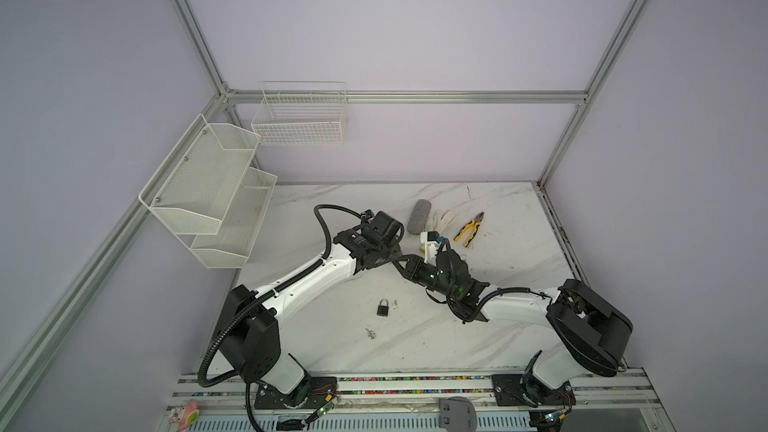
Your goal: Unlock with the key
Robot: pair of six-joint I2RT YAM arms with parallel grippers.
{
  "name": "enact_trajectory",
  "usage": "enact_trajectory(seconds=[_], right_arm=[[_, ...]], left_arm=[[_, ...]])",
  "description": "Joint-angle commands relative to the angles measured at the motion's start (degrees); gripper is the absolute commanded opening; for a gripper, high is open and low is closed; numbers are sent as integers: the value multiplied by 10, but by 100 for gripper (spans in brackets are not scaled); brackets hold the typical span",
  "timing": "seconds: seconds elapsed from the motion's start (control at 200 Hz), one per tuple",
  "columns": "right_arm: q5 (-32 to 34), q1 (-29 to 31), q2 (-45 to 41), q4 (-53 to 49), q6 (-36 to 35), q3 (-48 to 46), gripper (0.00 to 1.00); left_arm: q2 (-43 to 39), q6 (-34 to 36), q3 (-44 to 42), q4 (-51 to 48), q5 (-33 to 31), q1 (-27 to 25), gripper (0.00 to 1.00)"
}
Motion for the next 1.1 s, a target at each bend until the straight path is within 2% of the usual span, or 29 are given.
enact_trajectory(seconds=[0.0,0.43,0.65,1.095], right_arm=[[23,-1,-3,-26,-4,9,23],[38,-1,16,-29,-4,26,24],[24,-1,31,-1,1,26,22],[0,-1,36,3,22,28,2]], left_arm=[[-7,-16,18,22,6,-2,0],[-16,-18,13,29,11,-2,0],[-16,-26,10,42,31,-2,0],[-35,-43,-11,73,54,-2,0]])
